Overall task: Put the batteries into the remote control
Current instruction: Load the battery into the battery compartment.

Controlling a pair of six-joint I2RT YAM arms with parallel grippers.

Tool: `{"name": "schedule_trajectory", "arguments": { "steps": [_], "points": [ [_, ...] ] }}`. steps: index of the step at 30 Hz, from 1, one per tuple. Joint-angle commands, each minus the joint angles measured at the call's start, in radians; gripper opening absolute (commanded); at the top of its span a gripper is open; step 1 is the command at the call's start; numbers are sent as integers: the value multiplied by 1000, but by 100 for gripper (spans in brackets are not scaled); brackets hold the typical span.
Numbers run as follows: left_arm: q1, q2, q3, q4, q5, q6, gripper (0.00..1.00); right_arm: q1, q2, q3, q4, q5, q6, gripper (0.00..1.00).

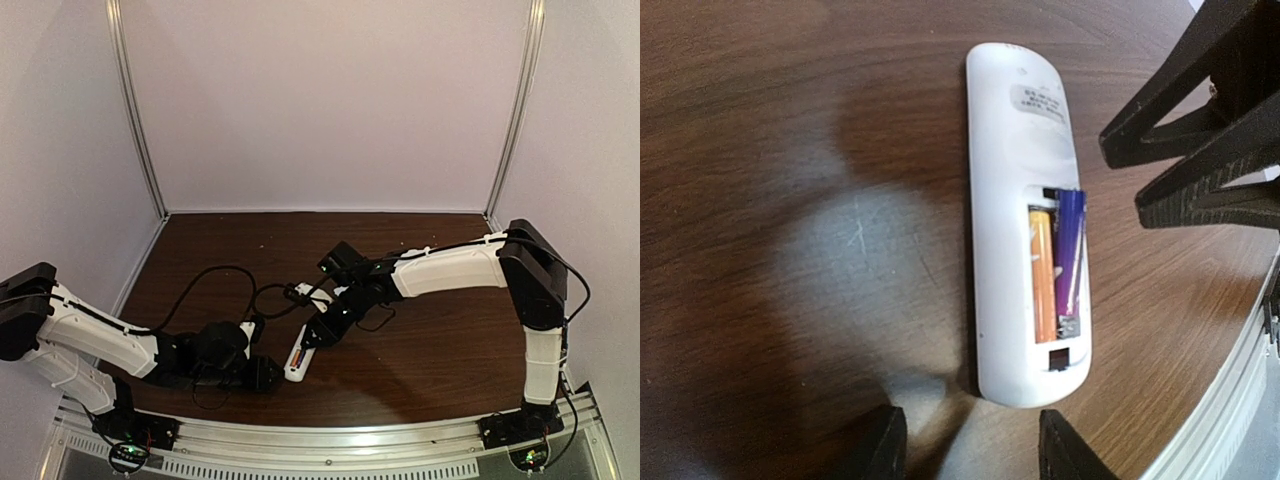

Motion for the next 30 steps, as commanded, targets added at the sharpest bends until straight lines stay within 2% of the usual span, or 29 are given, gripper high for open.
{"name": "schedule_trajectory", "arguments": {
  "steps": [1, 30],
  "points": [
    [8, 12, 12, 25, 8, 1, 47, 11, 17, 22, -22, 24, -17, 27],
    [8, 35, 12, 56, 25, 7, 47, 13, 45, 76, -55, 41, -46, 26]
  ]
}}
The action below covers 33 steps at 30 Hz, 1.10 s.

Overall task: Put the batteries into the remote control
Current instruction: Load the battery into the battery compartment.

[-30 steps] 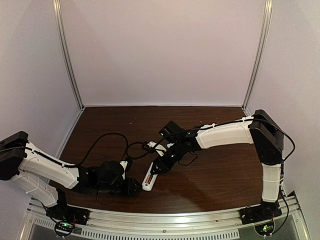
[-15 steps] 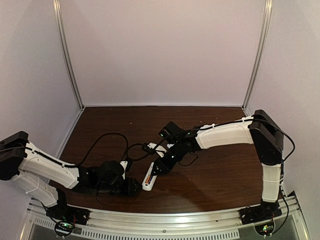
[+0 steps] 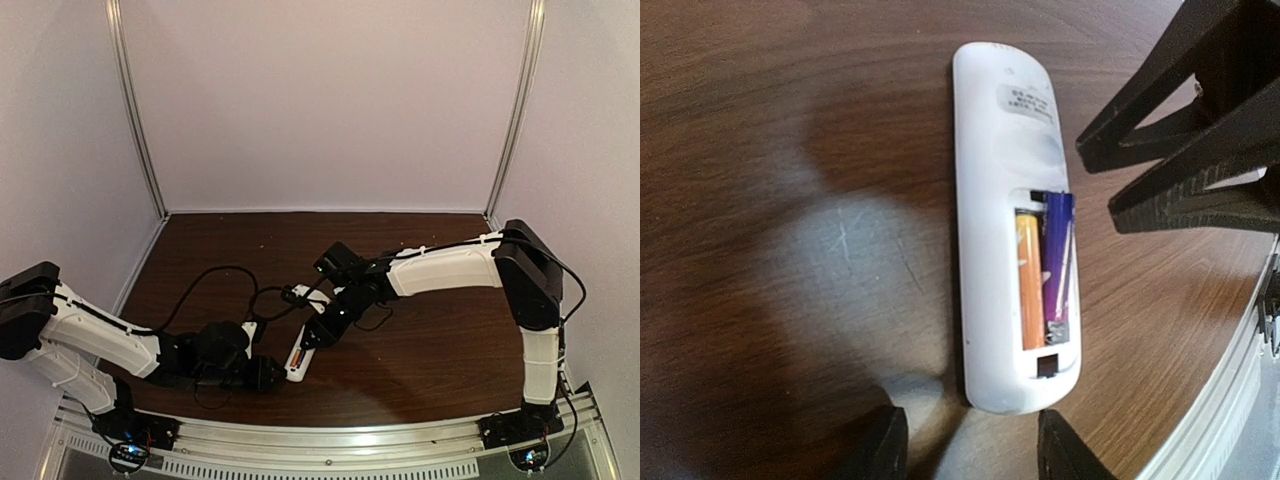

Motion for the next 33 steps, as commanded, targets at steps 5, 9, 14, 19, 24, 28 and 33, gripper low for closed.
{"name": "schedule_trajectory", "arguments": {
  "steps": [5, 9, 14, 19, 24, 28, 33],
  "points": [
    [7, 13, 8, 25, 9, 6, 47, 10, 36, 50, -23, 18, -16, 23],
    [6, 14, 5, 28, 7, 5, 47, 17, 41, 50, -34, 20, -22, 22],
    [6, 14, 2, 32, 8, 3, 47, 24, 50, 51, -37, 21, -24, 20],
    [7, 11, 0, 31, 7, 2, 47, 24, 57, 54, -38, 22, -24, 18],
    [7, 12, -2, 31, 5, 0, 47, 24, 61, 56, -43, 31, -25, 15],
    [6, 15, 0, 33, 7, 0, 47, 24, 47, 54, -51, 42, -27, 17],
    [6, 15, -1, 34, 7, 0, 47, 24, 12, 67, -57, 62, -26, 22]
  ]
}}
